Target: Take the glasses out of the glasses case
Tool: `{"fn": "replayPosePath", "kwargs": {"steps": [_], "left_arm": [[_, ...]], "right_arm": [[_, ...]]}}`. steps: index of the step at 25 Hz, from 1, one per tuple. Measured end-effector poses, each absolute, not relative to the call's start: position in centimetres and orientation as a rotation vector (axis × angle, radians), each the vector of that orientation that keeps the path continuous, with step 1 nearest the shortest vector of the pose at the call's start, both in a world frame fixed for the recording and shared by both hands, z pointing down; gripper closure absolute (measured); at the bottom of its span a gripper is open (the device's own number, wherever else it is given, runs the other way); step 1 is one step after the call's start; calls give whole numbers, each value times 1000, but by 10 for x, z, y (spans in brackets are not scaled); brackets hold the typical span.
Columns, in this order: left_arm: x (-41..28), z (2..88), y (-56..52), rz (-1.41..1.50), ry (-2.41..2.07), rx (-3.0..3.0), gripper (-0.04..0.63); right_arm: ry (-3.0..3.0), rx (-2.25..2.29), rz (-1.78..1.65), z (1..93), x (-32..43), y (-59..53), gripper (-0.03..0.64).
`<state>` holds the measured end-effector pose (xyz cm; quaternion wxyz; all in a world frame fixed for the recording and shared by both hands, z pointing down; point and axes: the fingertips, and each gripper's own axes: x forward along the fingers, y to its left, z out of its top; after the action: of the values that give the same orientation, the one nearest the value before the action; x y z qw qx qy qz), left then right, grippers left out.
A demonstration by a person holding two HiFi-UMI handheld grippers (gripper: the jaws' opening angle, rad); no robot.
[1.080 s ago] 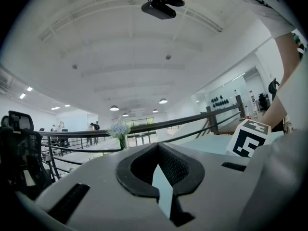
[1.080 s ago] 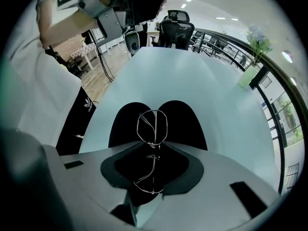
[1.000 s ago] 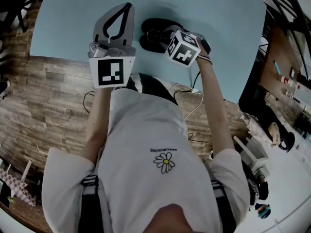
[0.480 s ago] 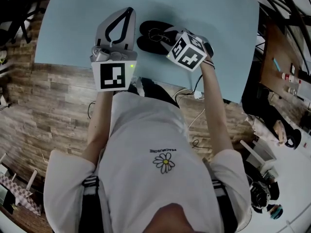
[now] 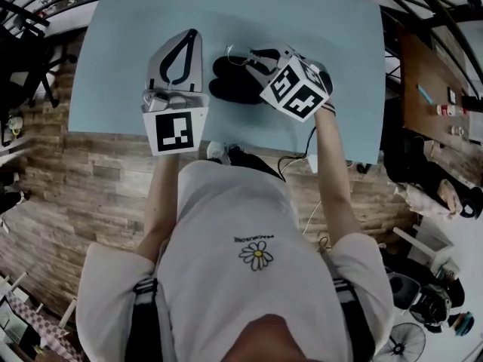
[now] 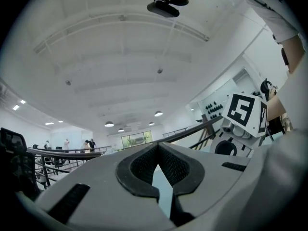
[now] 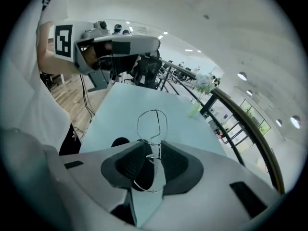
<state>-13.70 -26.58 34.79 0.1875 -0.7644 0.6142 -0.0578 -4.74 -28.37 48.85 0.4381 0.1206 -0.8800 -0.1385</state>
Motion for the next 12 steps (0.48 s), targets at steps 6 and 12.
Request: {"fn": "replayPosePath", "kwargs": {"steps": [6, 12], "left_arm": [[-133, 326, -265, -120, 1694, -2131, 580], [-123, 304, -267, -67, 1657, -2103, 578]], "right_arm": [[-2265, 502, -481, 426, -45, -298, 515], [-2362, 736, -610, 364, -33, -306, 515]]}}
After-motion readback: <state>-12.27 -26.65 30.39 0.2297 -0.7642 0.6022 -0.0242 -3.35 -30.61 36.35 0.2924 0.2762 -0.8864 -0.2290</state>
